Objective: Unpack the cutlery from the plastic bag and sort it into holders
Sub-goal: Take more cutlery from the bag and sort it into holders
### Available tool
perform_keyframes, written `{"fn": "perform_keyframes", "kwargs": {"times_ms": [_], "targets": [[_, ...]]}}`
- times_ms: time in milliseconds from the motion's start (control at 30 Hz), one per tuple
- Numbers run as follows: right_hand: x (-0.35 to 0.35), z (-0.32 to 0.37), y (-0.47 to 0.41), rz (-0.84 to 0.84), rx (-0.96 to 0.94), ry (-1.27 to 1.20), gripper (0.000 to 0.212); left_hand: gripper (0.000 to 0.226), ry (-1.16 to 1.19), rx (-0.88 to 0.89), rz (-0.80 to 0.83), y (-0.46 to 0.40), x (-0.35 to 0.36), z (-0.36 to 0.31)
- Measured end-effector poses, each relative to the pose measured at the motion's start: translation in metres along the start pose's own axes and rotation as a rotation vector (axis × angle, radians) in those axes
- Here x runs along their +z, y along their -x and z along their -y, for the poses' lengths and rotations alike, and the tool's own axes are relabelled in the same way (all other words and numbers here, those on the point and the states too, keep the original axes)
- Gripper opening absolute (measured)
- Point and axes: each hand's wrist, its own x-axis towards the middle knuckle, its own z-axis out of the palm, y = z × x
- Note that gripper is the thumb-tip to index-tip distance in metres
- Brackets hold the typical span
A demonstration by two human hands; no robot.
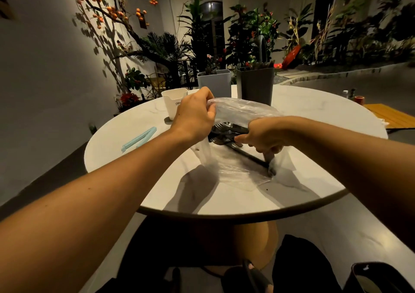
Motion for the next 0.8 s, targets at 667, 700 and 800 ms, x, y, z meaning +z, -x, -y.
{"fn": "perform_keyframes", "kwargs": {"times_ms": [667,700,800], "targets": [[-0.052,-0.017,0.102,0.429,-0.071,-0.023,0.047,0.070,-0.093,-0.061,0.620,0.032,-0.046,-0.047],[-0.057,-0.018,0.105,0.459,-0.090,-0.040,0.046,0.070,-0.042,-0.067,0.576,0.030,-0.050,-0.048],[-0.071,-0.024,0.112,0.519,-0.146,-0.151,0.044,0.080,0.290,-0.257,0.650,0.016,-0.068,-0.048]]}}
